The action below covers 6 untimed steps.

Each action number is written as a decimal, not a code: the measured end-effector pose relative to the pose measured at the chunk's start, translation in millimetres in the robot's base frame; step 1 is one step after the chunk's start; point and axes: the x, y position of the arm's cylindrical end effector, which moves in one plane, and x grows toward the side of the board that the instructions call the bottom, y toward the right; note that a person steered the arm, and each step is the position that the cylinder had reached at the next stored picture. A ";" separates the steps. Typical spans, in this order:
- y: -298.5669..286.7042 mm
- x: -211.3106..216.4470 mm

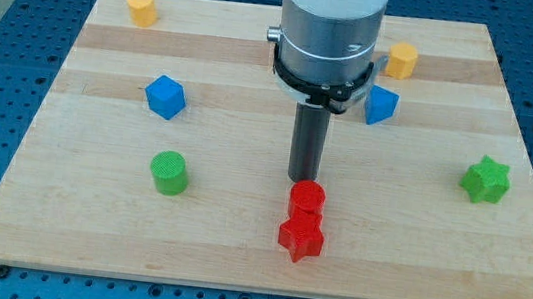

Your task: Point your arm at green star

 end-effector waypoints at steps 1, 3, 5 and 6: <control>0.0 -4.8; 0.0 -11.5; -4.6 -37.8; -4.6 -37.8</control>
